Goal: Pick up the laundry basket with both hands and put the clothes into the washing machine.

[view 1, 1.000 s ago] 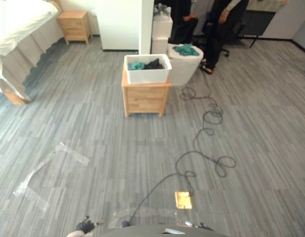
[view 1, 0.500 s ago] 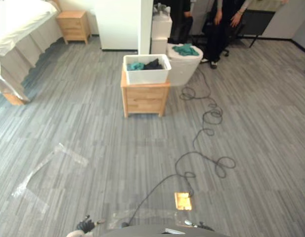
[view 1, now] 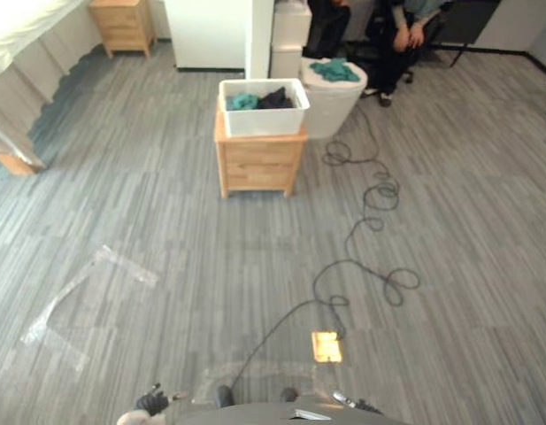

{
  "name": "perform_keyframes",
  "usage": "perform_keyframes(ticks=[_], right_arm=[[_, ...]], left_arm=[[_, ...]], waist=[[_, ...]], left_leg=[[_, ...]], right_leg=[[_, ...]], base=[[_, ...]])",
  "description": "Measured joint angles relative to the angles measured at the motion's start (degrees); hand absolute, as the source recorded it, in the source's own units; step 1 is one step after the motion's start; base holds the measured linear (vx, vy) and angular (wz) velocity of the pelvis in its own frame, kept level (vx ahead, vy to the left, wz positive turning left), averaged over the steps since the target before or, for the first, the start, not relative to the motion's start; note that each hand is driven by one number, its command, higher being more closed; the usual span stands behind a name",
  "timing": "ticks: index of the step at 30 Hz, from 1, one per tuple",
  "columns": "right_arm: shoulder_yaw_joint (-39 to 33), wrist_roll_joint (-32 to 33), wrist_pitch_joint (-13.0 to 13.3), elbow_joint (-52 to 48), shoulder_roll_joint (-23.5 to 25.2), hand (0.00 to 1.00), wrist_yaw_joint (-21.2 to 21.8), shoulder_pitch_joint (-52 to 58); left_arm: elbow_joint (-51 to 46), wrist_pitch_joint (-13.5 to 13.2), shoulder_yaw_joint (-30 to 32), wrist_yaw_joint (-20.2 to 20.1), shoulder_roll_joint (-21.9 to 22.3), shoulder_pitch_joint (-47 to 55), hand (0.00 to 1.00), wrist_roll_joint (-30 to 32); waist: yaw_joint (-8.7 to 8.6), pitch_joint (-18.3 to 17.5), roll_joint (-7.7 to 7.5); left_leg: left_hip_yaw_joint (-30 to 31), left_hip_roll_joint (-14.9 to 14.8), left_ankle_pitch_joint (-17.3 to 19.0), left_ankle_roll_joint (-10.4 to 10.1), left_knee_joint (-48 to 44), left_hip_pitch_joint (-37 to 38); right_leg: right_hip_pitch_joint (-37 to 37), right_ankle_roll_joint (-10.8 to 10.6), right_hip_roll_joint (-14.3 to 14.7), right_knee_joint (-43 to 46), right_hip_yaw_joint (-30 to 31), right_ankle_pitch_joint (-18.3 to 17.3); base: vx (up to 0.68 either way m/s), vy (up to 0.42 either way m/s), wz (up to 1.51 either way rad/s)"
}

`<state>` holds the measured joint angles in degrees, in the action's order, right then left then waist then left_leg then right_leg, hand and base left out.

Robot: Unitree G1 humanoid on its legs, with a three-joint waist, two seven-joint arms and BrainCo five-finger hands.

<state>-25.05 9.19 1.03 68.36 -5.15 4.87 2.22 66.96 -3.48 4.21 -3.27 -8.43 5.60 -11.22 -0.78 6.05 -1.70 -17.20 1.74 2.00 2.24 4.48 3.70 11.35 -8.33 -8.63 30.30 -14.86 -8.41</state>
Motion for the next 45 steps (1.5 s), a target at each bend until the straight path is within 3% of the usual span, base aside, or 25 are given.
perform_keyframes(ticks=[2,5,7,9,11,12,14,16,18,20,23,25,26,27,28,29,31,32,33,34,36,38,40,43,45], right_arm=[[-1.07,1.44,0.48,-0.11,0.41,0.00,0.06,-0.74],[-1.06,1.95,0.71,-0.11,0.57,0.00,0.08,-0.68],[-2.10,1.76,0.83,0.08,0.86,0.00,0.20,-0.48],[-4.49,1.72,0.12,0.09,1.49,0.00,0.64,0.23],[-5.84,1.51,-0.29,0.06,1.98,0.00,1.55,1.12],[-6.38,1.39,-0.98,-0.09,1.79,0.00,2.21,1.78],[-6.64,-2.13,-1.56,0.29,-0.07,0.00,2.21,2.42],[-4.34,-3.60,-1.38,-0.11,-0.50,0.00,2.09,1.73],[-0.63,-3.52,-1.29,0.12,-1.13,0.00,1.97,0.26],[3.32,-2.84,-0.90,0.02,-0.87,0.00,1.72,-2.54],[7.00,-2.70,0.47,-0.51,-0.96,0.00,0.45,-8.61],[6.86,-2.33,0.84,-2.77,-0.47,0.00,-0.09,-9.57],[7.03,-2.31,1.75,-4.07,-0.71,0.00,-0.11,-8.57],[8.57,-2.32,2.02,-4.47,-1.24,0.00,-0.11,-7.70],[9.26,-2.37,2.28,-4.47,-0.84,0.00,-0.10,-7.33],[9.55,-2.47,2.35,-4.13,-0.02,0.00,-0.06,-5.87],[9.75,-2.83,2.43,-2.78,1.27,0.00,-0.02,-3.55],[8.89,-2.16,1.89,-1.11,2.39,0.00,0.20,-2.54],[8.10,-2.58,1.64,-0.95,2.55,0.00,0.47,-2.48],[7.95,-4.43,1.23,0.11,1.93,0.00,1.14,-2.87],[7.87,-6.88,1.67,-0.05,1.03,0.00,2.16,-2.89],[6.04,-6.99,1.68,-0.01,0.47,0.00,2.39,-2.89],[3.12,-7.14,1.17,0.16,0.28,0.00,2.44,-2.26],[-1.91,-6.79,0.58,0.17,2.49,0.00,2.48,1.32],[-2.78,-6.62,-0.22,0.14,1.49,0.00,2.50,2.32]], left_arm=[[-0.03,0.07,0.07,-0.01,-0.63,-0.69,0.00,-1.11],[0.30,0.18,0.15,-0.03,-0.80,-0.67,0.00,-1.66],[1.61,0.53,0.76,-0.05,-0.89,-1.77,0.00,-0.89],[1.50,0.59,3.86,-0.05,-0.20,-1.94,0.00,-0.82],[0.69,0.62,7.59,-0.02,0.86,-1.94,0.00,-0.46],[-1.40,0.68,9.60,-0.02,1.92,-1.24,0.00,-0.42],[-1.30,0.62,12.22,-0.21,3.54,-1.40,0.00,-2.47],[-3.02,-0.29,17.08,0.02,5.29,-1.24,0.00,-5.26],[-3.55,-0.04,18.15,-0.03,3.43,-1.97,0.00,-7.35],[-3.41,0.05,17.80,0.12,2.37,-1.91,0.00,-9.00],[-3.44,-0.25,17.56,0.29,2.59,-2.24,0.00,-11.23],[-3.10,-0.05,17.83,0.70,3.32,-1.95,0.00,-11.19],[-2.77,0.00,18.08,0.92,4.45,-1.13,0.00,-10.93],[-2.11,0.09,18.08,1.11,5.13,-0.12,0.00,-10.89],[-1.53,0.18,18.27,1.27,4.80,0.90,0.00,-10.41],[-0.26,0.52,18.49,1.54,4.36,0.92,0.00,-9.40],[-0.03,0.68,17.78,1.54,2.65,0.75,0.00,-8.18],[-0.17,0.77,17.28,1.52,1.64,0.64,0.00,-7.86],[-0.18,1.01,16.94,1.49,1.00,0.82,0.00,-7.57],[-0.27,1.65,15.96,1.38,0.24,0.72,0.00,-6.88],[-1.08,1.61,13.52,1.02,-0.21,0.26,0.00,-5.87],[-1.10,1.67,12.32,0.16,-0.05,-2.01,0.00,-5.48],[-1.15,1.62,11.30,-0.18,0.22,-4.47,0.00,-5.48],[-1.51,1.24,12.21,-0.10,0.80,-4.54,0.00,-5.48],[-2.22,1.10,13.91,-0.02,2.83,-3.42,0.00,-5.63]], waist=[[-0.26,2.34,-0.29],[-0.42,2.61,-0.25],[-1.21,2.70,-0.30],[-1.32,2.97,-0.63],[-1.41,2.94,-0.65],[-1.83,2.41,0.38],[-1.71,1.51,2.81],[-0.53,2.91,3.62],[1.07,4.93,2.65],[1.84,5.28,-0.17],[3.70,5.54,-1.58],[3.90,5.95,-1.55],[4.19,4.99,0.31],[4.75,4.36,1.33],[5.22,3.80,0.72],[4.91,2.88,-1.27],[3.46,1.73,-3.45],[2.68,1.96,-5.36],[2.24,2.21,-5.40],[1.63,2.45,-5.22],[1.55,2.76,-3.96],[0.97,2.59,-3.05],[0.04,2.77,-2.74],[0.18,1.80,-4.43],[0.03,0.48,-2.00]], left_leg=[[0.79,-0.97,2.01,0.46,-2.24,1.71],[1.00,-3.81,4.20,-1.25,-4.34,3.24],[1.14,-4.87,5.40,-3.68,-3.42,5.75],[1.17,-5.00,7.49,-6.17,-3.20,8.61],[1.82,-6.31,11.49,-8.13,-4.71,10.94],[2.49,-9.05,14.90,-9.70,-7.83,10.98],[3.08,-15.72,16.48,-10.75,-24.17,4.36],[2.87,-25.25,4.33,-4.33,-53.06,-7.29],[2.91,-27.46,5.69,-4.72,-68.11,-11.47],[1.77,-23.82,7.89,-5.93,-70.74,-17.00],[-4.66,-19.67,9.71,-6.96,-51.79,-25.36],[-6.32,-16.00,5.71,-6.27,-29.24,-25.21],[-3.96,-14.06,1.87,-6.67,-17.51,-24.58],[-0.32,-13.66,0.02,-5.32,-17.08,-25.50],[0.80,-12.67,-2.45,-4.05,-19.58,-25.58],[1.86,-10.62,-3.43,-2.47,-22.40,-25.50],[1.07,-8.45,-3.86,-1.38,-20.98,-23.04],[0.78,-6.04,-2.61,-0.29,-19.29,-19.98],[0.85,-5.28,-2.08,0.00,-18.82,-18.42],[1.04,-4.83,-1.19,0.11,-17.16,-14.08],[0.82,-5.00,-1.01,-0.41,-11.28,-5.06],[1.05,-5.34,-1.25,-0.93,-8.15,-1.55],[1.65,-5.67,-0.68,-1.99,-7.05,-0.51],[1.84,-6.01,3.81,-6.61,-8.23,2.70],[1.78,-9.62,5.71,-8.54,-10.54,2.38]], right_leg=[[4.19,1.44,-2.21,8.80,-1.94,-2.27],[7.36,2.52,-3.10,3.14,-6.51,-3.36],[8.80,2.08,-3.43,-12.87,-6.22,4.05],[8.67,2.44,-4.40,-19.51,-5.85,9.32],[10.10,4.15,-4.94,-14.98,-3.71,9.96],[10.71,7.34,-3.84,-8.92,-3.33,8.23],[10.04,7.06,-0.26,-5.64,-5.75,3.36],[2.62,9.72,5.28,-10.16,-7.51,0.64],[-6.49,11.08,8.44,-14.37,-6.74,-0.98],[-12.91,10.95,9.23,-19.61,-4.96,-1.25],[-18.42,8.50,9.82,-25.99,-0.88,-0.08],[-23.21,5.59,9.98,-29.05,0.19,-0.29],[-25.79,3.99,10.82,-30.21,1.60,-1.20],[-27.96,2.99,11.30,-29.48,3.34,-4.05],[-28.62,3.31,9.92,-28.00,4.02,-6.81],[-27.13,2.86,7.36,-21.29,4.80,-9.48],[-18.73,3.05,3.00,-1.12,3.65,-8.13],[-13.59,-1.28,-1.34,11.87,3.06,-3.25],[-11.55,-2.53,-2.83,16.81,2.89,-2.46],[-9.38,-0.64,-4.94,22.22,0.36,-3.60],[-8.33,3.34,-6.12,18.77,-6.55,-7.84],[-5.03,4.02,-6.45,10.03,-11.35,-8.91],[-1.44,4.38,-7.15,-1.34,-13.89,-6.25],[-2.54,5.96,-6.89,-16.06,-9.89,11.28],[-4.61,5.38,-4.36,-16.82,-12.11,9.45]], base=[[0.22,0.006,0.05],[0.31,-0.025,0.02],[0.45,-0.084,0.18],[0.44,-0.190,0.18],[0.47,-0.300,0.28],[0.56,-0.426,0.46],[0.57,-0.463,0.30],[0.61,-0.446,-0.10],[0.68,-0.388,-0.27],[0.65,-0.348,-0.51],[0.59,-0.182,-0.78],[0.56,-0.009,-0.54],[0.57,0.136,-0.77],[0.58,0.188,-0.93],[0.72,0.290,-0.84],[0.60,0.256,-0.31],[0.60,0.243,0.17],[0.59,0.193,0.25],[0.58,0.151,0.20],[0.44,0.069,0.05],[0.54,0.060,0.05],[0.44,-0.029,0.18],[0.33,-0.113,0.31],[0.41,-0.318,0.22],[0.35,-0.324,0.25]])
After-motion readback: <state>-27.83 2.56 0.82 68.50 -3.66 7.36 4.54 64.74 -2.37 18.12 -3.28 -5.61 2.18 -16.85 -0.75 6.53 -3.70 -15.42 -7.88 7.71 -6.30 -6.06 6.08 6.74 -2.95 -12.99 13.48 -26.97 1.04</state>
